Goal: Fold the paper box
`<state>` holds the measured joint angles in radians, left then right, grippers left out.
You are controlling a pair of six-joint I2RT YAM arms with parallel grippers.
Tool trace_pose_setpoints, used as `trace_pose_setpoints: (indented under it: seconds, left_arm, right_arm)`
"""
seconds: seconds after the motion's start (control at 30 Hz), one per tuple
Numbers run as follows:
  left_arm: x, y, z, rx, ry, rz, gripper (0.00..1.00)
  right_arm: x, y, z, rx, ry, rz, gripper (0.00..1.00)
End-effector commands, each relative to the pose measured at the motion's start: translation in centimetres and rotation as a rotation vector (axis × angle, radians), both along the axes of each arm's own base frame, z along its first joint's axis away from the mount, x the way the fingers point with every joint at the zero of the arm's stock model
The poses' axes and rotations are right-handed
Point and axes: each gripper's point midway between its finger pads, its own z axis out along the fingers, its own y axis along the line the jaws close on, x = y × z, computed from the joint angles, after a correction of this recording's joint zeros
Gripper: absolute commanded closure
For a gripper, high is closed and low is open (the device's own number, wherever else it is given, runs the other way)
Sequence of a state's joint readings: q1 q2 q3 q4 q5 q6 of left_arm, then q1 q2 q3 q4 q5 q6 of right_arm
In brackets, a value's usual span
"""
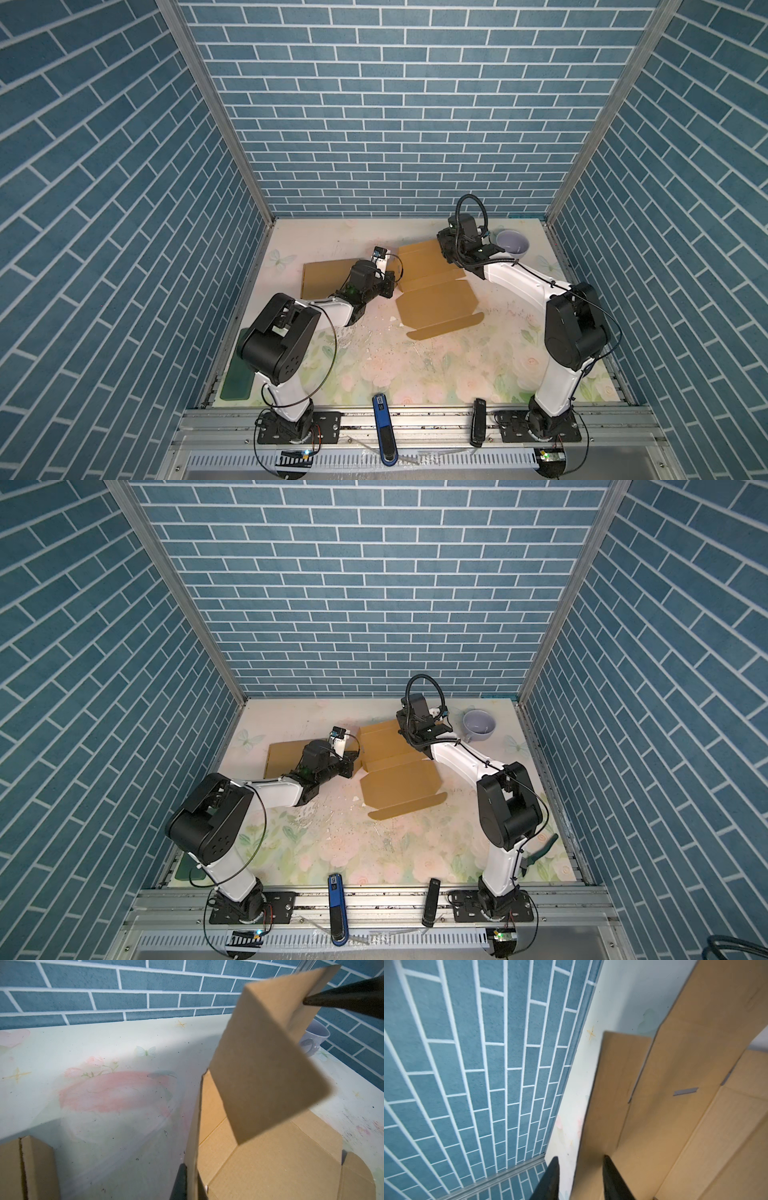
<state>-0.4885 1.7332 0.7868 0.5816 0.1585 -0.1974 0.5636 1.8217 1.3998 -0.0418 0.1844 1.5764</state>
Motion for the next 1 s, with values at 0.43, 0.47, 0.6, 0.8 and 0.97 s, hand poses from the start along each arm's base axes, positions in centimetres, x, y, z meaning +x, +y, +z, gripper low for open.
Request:
trace_pose_setpoints:
  seconds: [0.43,0.47,0.6,0.8,0.97]
  left_arm:
    - [0.6,-0.5,-0.2,0.008,0.01,-0.019,1.0]
    - [0.6,-0.5,-0.1,0.008,0.01,-0.019,1.0]
    - [0.7,-0.5,0.1,0.009,0.008,-0.014,1.0]
    - [1.0,-0.4,0.4,0.016,0.007,-0.005,1.0]
    - [1.4,-0.3,0.2,0.02,0.017,0.01,1.0]
  right_arm:
    - [-0.6,0.8,-3.4,0.046,0.052,0.017,0.68]
    - [-0.7,0.9,-3.6,0.049,0.058,0.021,0.68]
    - [-1.0,1.4,-4.3,0.056,0.077,0.033,0.69]
    - [-2.0,1.0,-5.5,0.057,0.081,0.023,0.88]
    - [-3.0,0.6,-6.3,0.052,0.086,0.03,0.96]
